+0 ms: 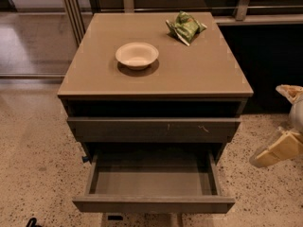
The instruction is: Close middle drawer
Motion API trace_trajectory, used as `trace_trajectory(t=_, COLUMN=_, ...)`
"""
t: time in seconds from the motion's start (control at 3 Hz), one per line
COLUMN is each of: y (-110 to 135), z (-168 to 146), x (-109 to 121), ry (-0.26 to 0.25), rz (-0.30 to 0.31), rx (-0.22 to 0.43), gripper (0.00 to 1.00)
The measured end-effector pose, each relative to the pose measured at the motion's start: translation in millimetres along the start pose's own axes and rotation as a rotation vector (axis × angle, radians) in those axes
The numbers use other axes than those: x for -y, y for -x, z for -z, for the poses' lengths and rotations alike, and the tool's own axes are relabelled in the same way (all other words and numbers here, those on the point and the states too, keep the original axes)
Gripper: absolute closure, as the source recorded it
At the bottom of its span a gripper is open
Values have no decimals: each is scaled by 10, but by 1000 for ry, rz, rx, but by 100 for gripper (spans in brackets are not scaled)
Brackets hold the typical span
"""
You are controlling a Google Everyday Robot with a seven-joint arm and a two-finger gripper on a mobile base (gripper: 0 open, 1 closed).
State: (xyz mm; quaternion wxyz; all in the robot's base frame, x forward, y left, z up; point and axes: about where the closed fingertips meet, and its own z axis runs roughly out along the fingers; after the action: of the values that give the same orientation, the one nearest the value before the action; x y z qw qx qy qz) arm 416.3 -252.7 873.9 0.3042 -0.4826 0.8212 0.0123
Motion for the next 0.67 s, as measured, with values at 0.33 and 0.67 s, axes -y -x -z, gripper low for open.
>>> trace_trajectory(t=0.33, y=0, z=0, x=0, ry=0, rz=0, rx=0, gripper=19)
trace_trajectory(t=0.67, y=0, z=0, x=0, ry=0, rz=0, rx=0, gripper=50)
